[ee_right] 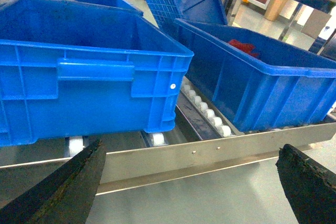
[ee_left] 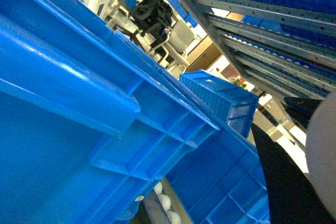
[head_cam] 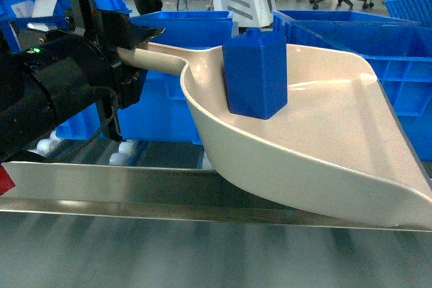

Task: Place part in tray to right shelf

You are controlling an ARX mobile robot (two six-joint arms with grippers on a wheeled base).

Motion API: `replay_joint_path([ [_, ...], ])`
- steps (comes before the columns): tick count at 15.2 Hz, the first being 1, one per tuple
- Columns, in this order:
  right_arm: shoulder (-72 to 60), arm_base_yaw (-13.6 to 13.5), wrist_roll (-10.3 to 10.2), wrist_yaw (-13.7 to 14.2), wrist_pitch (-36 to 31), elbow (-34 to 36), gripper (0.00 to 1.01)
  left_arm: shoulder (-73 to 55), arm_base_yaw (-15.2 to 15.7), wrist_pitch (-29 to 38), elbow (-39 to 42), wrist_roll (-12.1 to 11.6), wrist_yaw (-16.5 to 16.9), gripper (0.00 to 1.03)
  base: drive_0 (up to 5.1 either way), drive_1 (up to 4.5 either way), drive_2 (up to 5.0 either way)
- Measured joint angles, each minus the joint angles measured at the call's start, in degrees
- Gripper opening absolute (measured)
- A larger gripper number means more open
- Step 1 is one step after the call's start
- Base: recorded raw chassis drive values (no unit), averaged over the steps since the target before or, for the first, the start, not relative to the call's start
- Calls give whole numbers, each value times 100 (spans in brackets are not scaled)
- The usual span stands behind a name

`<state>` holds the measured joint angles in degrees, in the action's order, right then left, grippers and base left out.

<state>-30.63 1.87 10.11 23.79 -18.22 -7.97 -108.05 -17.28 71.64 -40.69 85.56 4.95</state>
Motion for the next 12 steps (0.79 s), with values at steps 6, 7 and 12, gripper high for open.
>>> replay_joint_path([
  [6, 11, 0, 0, 2, 0, 0, 98, 0, -15, -11, 0, -2, 15, 12, 0, 0, 0],
  [7, 11, 0, 0, 2, -2, 0, 98, 0, -15, -13, 0, -2, 17, 12, 0, 0, 0],
  [12, 11, 0, 0, 2, 0, 0, 98, 0, -15, -13, 0, -2, 17, 12, 0, 0, 0],
])
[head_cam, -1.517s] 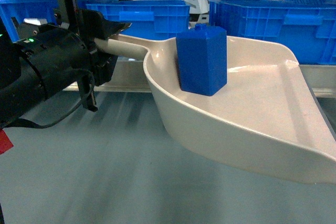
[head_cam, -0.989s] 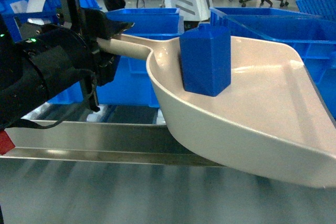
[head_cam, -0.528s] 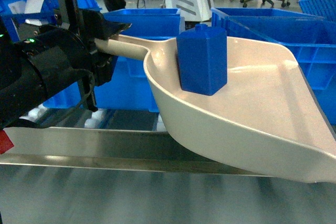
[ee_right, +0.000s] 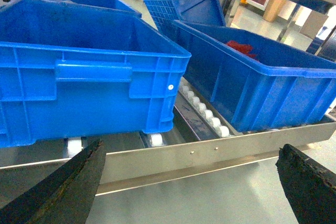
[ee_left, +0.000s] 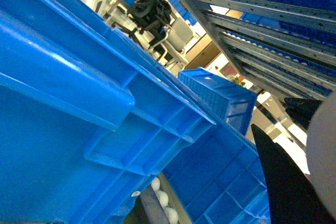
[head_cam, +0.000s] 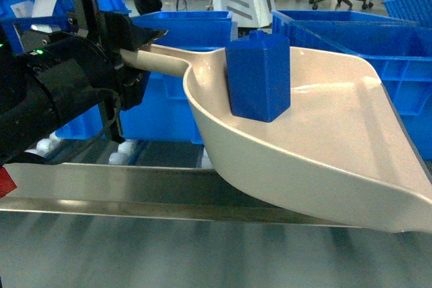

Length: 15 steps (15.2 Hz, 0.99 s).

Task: Place part in tray to right shelf

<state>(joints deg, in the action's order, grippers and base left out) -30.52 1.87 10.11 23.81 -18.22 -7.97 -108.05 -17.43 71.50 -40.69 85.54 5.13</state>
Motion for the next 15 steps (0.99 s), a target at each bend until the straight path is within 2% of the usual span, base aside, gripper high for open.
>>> replay_joint_path([
  [15, 0, 0, 0, 0, -2, 0, 98, 0, 0, 0, 0, 0, 0, 12, 0, 0, 0],
])
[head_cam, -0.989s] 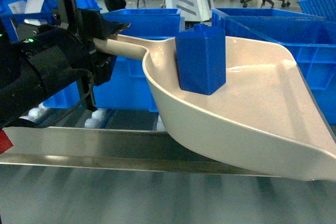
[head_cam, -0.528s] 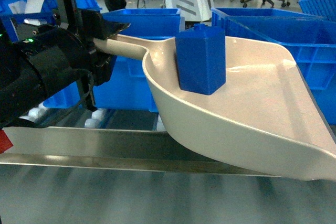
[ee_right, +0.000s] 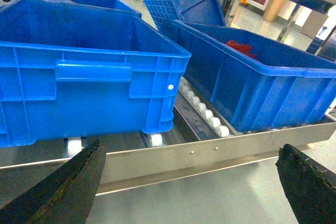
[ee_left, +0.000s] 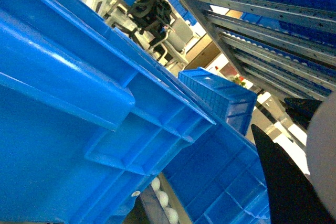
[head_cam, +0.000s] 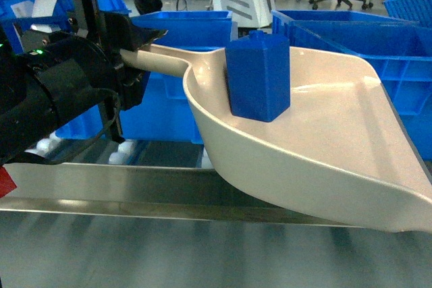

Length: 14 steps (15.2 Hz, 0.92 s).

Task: Place part in tray to right shelf

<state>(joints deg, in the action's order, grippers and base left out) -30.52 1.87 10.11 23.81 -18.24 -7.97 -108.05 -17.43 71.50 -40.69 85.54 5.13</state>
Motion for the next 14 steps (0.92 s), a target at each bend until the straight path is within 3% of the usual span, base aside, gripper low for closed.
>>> replay_joint_path([
  [10, 0, 0, 0, 0, 0, 0, 98, 0, 0, 0, 0, 0, 0, 12, 0, 0, 0],
  [11, 2, 0, 0, 0, 0, 0, 98, 184, -28, -769, -11, -87, -173, 12, 0, 0, 0],
  [12, 0, 0, 0, 0, 2, 0, 98, 315, -52, -918, 144, -238, -240, 12, 0, 0, 0],
  [14, 0, 0, 0, 0, 0, 0, 98, 457, -61, -682, 393, -245, -236, 12, 0, 0, 0],
])
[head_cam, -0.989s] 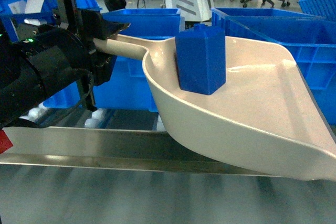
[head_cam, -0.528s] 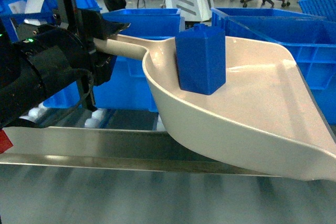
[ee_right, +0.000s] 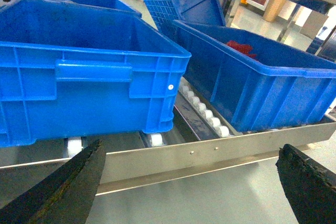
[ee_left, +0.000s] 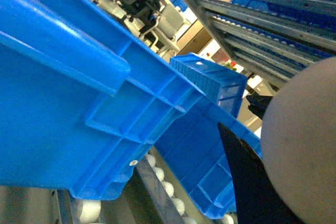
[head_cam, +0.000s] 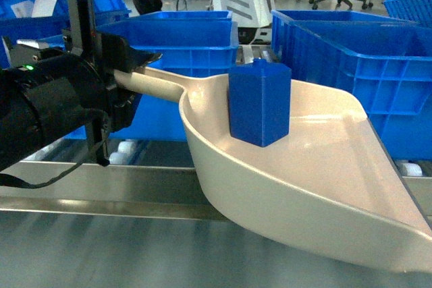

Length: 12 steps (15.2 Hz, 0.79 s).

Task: Place part in tray to right shelf

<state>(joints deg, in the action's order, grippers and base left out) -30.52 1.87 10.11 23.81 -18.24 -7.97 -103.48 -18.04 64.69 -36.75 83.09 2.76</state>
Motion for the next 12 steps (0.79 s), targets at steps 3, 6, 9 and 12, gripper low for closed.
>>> replay_joint_path([
  [3, 0, 0, 0, 0, 2, 0, 98, 387, 22, 76, 240, -17, 31, 12, 0, 0, 0],
  [6, 0, 0, 0, 0, 0, 0, 98, 1211, 260, -448, 149, -129, -37, 12, 0, 0, 0],
  [9, 0, 0, 0, 0, 2, 0, 98, 1587, 876, -1368, -612, -380, -678, 12, 0, 0, 0],
  [12, 0, 0, 0, 0, 0, 0, 98, 1290, 1207, -1746, -1574, -898, -1051, 12, 0, 0, 0],
])
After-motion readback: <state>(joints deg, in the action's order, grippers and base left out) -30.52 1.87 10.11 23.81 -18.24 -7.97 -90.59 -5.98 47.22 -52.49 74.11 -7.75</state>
